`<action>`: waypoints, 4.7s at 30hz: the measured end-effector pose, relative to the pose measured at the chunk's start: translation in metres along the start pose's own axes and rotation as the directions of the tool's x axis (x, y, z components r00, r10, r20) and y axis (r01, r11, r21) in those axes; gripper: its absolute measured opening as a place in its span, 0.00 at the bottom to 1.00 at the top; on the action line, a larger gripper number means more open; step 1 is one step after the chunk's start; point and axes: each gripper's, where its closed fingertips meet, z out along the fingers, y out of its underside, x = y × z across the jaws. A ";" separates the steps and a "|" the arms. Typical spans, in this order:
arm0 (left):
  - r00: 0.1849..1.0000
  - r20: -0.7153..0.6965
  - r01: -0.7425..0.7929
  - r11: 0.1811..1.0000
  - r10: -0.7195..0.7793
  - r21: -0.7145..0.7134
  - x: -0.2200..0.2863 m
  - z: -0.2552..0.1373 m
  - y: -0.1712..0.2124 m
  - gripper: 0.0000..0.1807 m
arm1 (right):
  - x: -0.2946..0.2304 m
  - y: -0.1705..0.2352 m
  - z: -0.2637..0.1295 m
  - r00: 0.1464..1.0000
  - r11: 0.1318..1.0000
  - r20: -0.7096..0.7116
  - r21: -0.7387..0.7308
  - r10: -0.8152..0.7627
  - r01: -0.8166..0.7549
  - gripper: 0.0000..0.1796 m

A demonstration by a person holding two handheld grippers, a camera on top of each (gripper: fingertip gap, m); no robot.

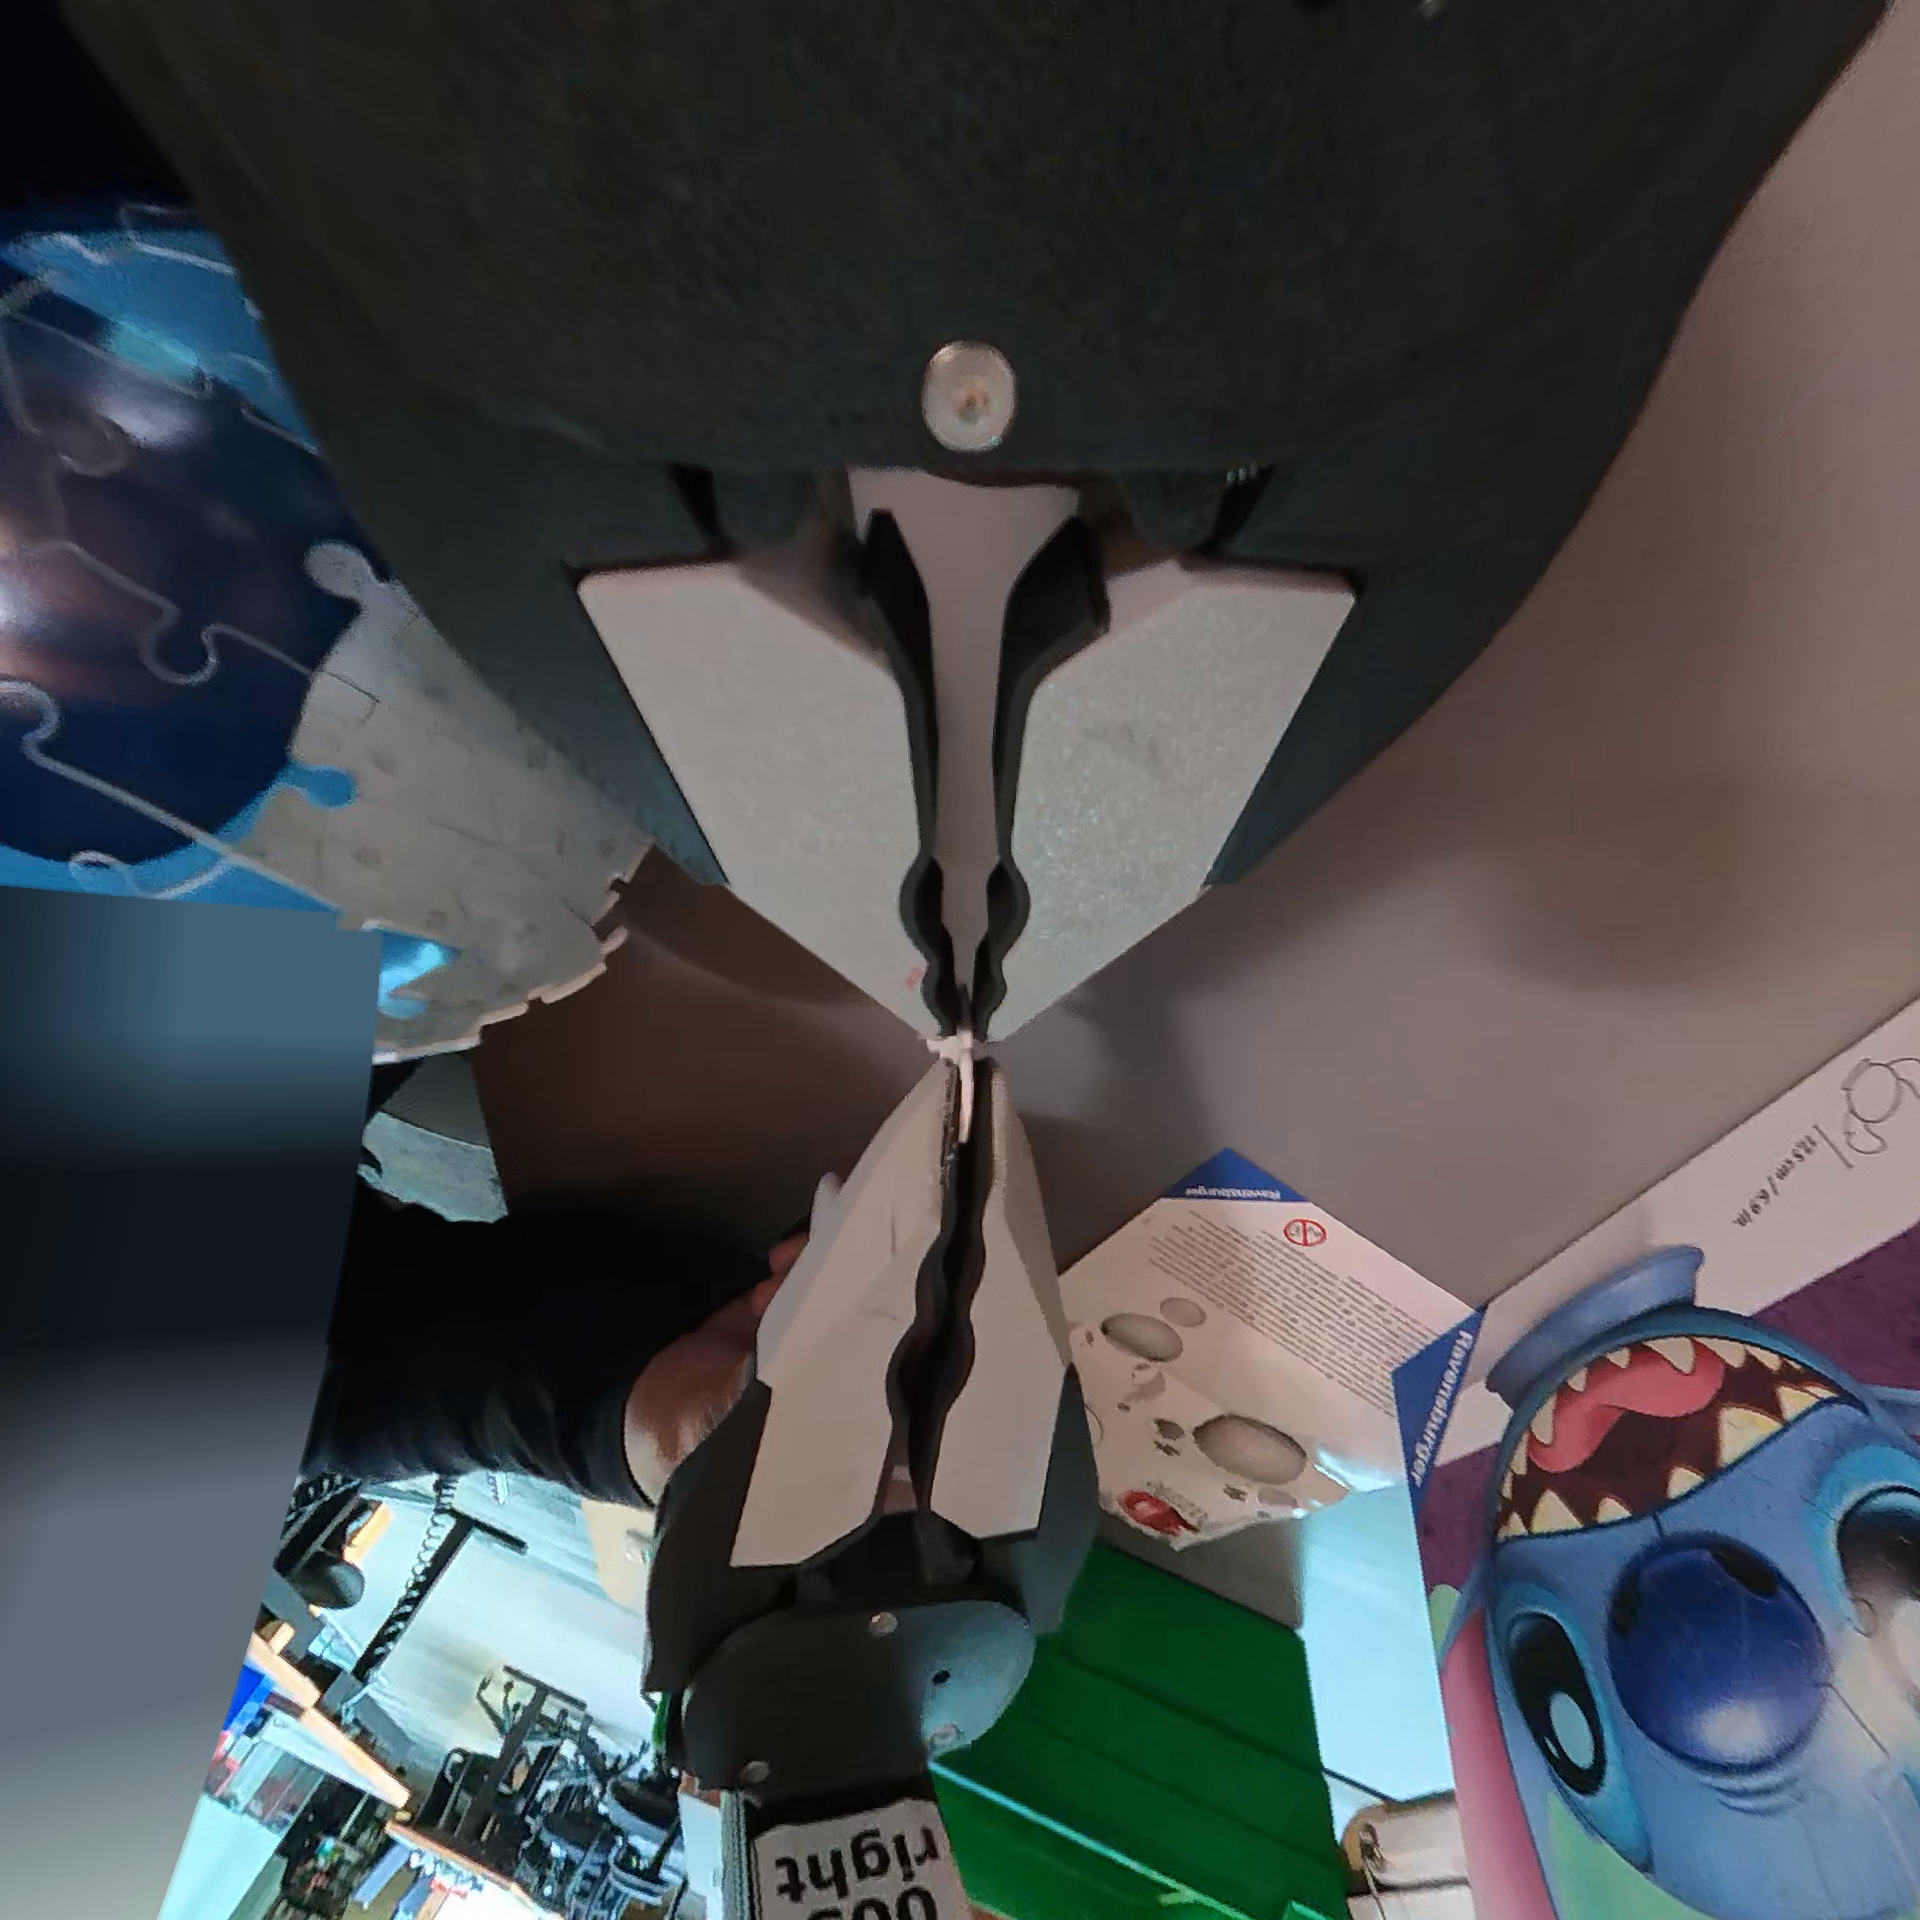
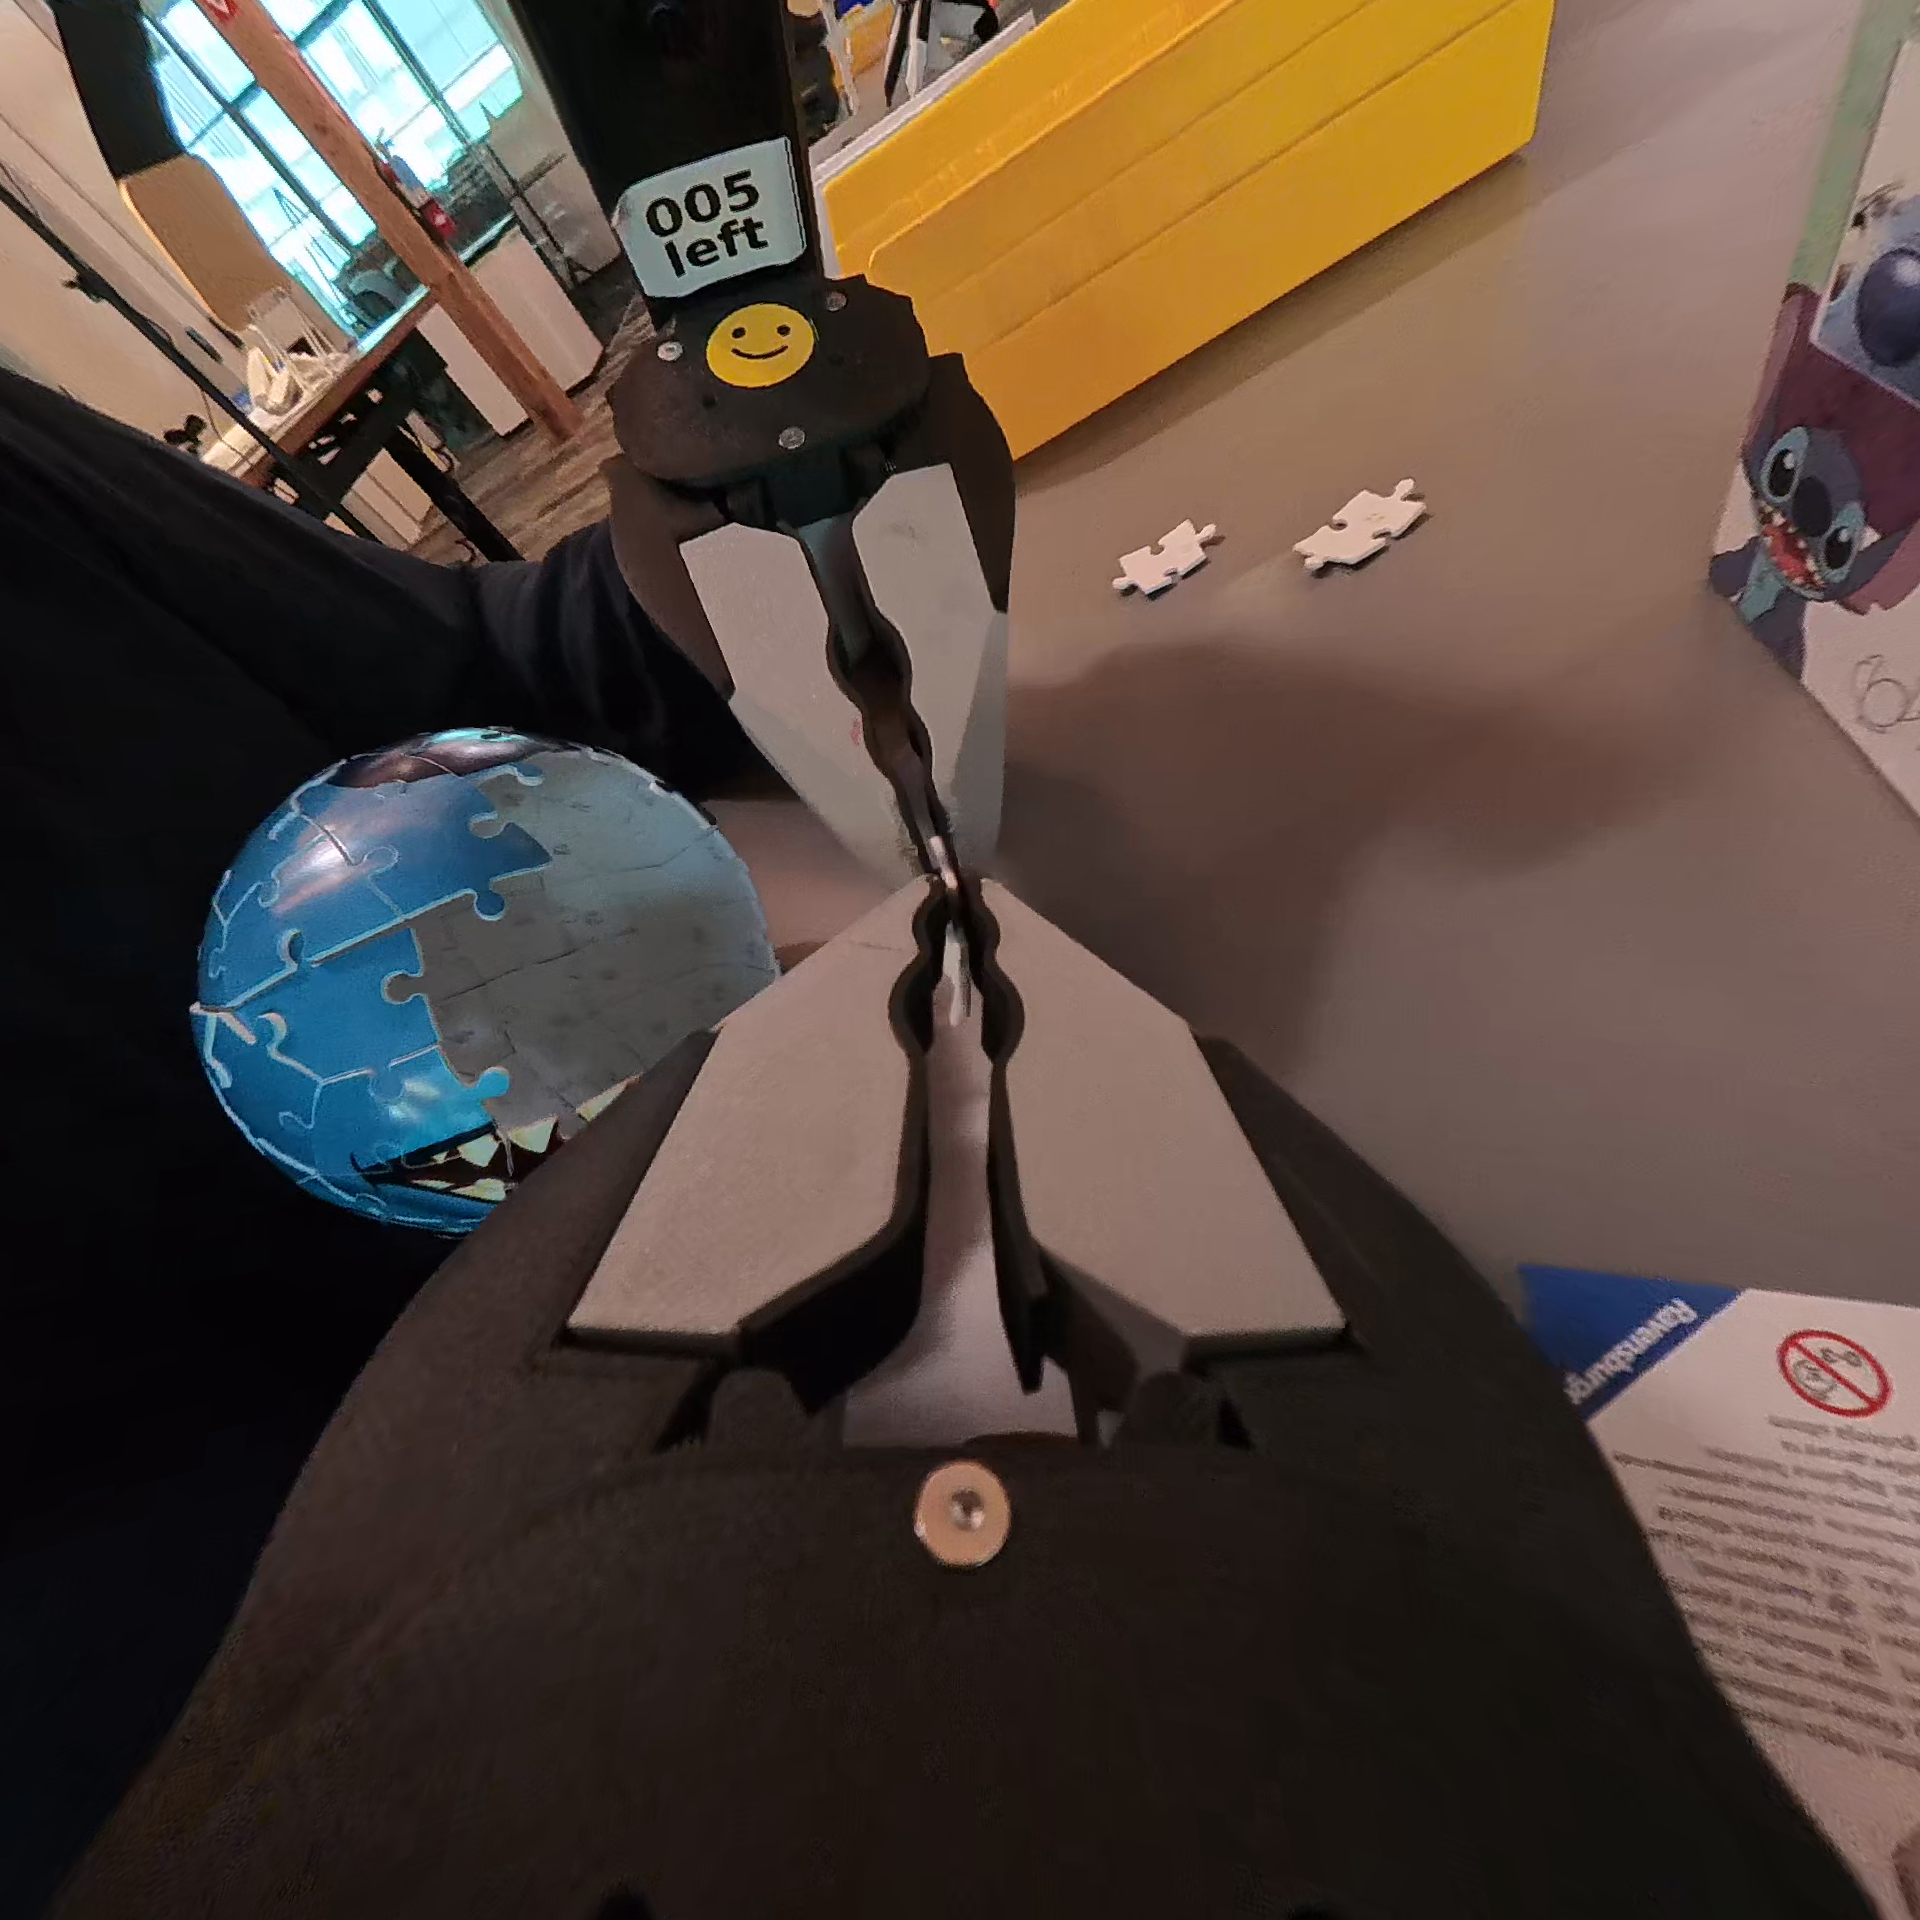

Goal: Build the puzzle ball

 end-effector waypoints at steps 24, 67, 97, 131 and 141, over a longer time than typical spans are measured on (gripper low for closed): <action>0.993 0.077 0.082 0.993 -0.089 0.088 -0.024 -0.011 -0.008 0.00 | 0.022 0.003 -0.011 0.978 0.975 0.041 0.080 0.203 -0.205 0.06; 0.990 -0.025 0.136 0.990 -0.137 -0.042 -0.008 -0.001 0.014 0.00 | 0.011 0.014 0.005 0.993 0.992 -0.010 -0.020 0.121 -0.121 0.00; 0.973 0.206 -0.067 0.978 0.108 -0.196 -0.032 0.006 0.033 0.00 | 0.040 0.032 0.013 0.859 0.961 -0.463 -0.256 -0.219 0.107 0.01; 0.986 -0.045 0.166 0.984 -0.163 0.070 -0.009 -0.008 -0.004 0.00 | 0.006 -0.005 -0.007 0.989 0.988 -0.034 0.067 0.143 -0.140 0.06; 0.991 -0.005 0.135 0.991 -0.135 0.006 -0.018 -0.022 0.000 0.14 | 0.011 0.002 -0.007 0.982 0.982 -0.049 0.035 0.184 -0.183 0.00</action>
